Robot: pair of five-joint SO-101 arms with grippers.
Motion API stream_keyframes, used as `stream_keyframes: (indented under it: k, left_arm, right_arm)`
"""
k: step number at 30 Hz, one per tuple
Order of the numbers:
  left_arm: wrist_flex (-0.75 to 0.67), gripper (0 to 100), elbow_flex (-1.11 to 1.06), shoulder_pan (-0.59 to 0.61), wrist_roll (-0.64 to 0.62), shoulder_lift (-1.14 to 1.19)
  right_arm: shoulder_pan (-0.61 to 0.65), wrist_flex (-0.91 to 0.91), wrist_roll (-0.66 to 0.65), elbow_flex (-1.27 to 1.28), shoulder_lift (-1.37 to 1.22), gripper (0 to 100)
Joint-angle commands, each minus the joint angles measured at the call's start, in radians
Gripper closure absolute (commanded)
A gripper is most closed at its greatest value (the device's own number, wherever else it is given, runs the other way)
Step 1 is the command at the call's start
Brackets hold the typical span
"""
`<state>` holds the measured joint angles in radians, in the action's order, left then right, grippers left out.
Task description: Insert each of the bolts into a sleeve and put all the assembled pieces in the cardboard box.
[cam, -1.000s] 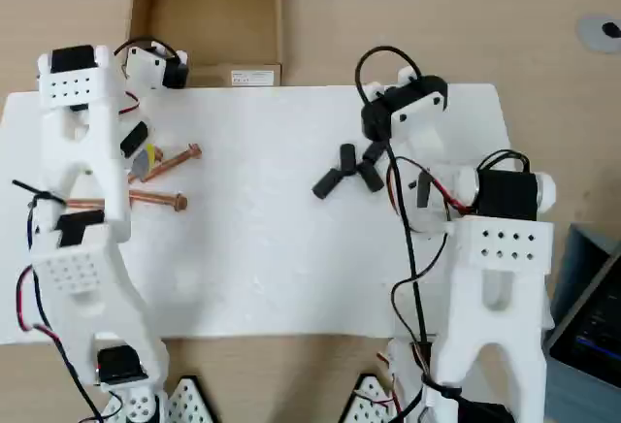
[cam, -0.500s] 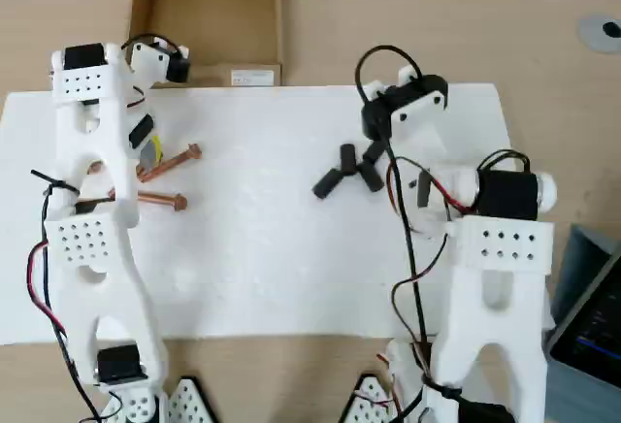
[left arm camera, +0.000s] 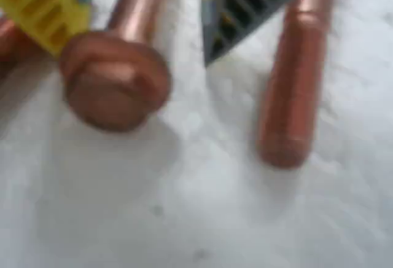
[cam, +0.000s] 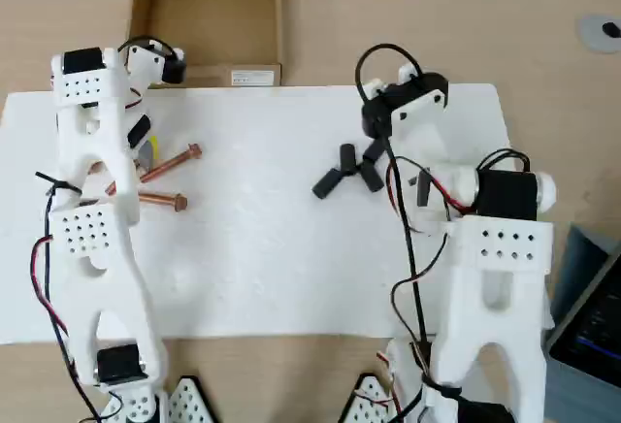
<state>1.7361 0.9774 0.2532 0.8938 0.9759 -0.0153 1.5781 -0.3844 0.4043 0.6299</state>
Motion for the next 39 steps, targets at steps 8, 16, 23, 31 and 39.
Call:
stream_keyframes:
  k: [8, 16, 23, 31, 39]
  left_arm:
    - [0.003, 100, 0.123, 0.008, -0.011, 0.101]
    - [0.015, 99, 0.126, 0.009, -0.012, 0.081]
    - [0.018, 99, 0.107, 0.011, -0.064, -0.120]
    - [0.018, 99, -0.083, -0.018, -0.193, -0.473]
    - [0.018, 99, -0.486, -0.028, -0.325, -0.914]
  right_arm:
    - [-0.008, -0.017, 0.002, 0.001, 0.031, 98.8]
    - [-0.008, -0.012, 0.008, -0.007, 0.038, 98.8]
    - [-0.008, 0.055, 0.009, -0.082, 0.039, 98.8]
    - [-0.008, 0.183, 0.009, -0.286, 0.039, 98.8]
    - [-0.010, 0.210, 0.104, -0.306, 0.058, 98.8]
